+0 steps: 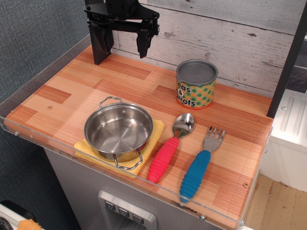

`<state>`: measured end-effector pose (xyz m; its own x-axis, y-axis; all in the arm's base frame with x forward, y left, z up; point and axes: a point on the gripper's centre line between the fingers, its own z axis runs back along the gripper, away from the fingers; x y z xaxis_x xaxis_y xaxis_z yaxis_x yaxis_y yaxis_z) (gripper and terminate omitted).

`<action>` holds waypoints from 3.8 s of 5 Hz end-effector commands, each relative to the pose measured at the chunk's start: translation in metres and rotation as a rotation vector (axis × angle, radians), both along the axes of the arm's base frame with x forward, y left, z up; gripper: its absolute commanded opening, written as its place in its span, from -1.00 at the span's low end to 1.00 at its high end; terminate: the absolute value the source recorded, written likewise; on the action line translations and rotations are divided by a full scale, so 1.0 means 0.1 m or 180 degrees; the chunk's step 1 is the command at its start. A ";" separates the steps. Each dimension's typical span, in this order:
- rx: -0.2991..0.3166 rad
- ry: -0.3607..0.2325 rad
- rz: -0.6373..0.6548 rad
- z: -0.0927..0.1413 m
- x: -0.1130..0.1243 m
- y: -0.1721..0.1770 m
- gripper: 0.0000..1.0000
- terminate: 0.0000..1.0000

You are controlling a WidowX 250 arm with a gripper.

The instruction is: Move the spatula from right to left side of the vessel.

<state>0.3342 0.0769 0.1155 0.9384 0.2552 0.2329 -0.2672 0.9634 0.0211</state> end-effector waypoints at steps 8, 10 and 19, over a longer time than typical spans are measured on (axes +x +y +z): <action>-0.0126 0.0414 -0.0668 -0.34 -0.62 -1.20 1.00 -1.00; -0.0167 0.0387 -0.0783 -0.61 -0.60 -1.51 1.00 -1.00; -0.0172 0.0048 -0.0168 -0.13 -0.76 -0.92 -1.00 -1.00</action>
<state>0.2589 -0.0127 0.0914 0.9589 0.2295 0.1668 -0.2302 0.9730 -0.0154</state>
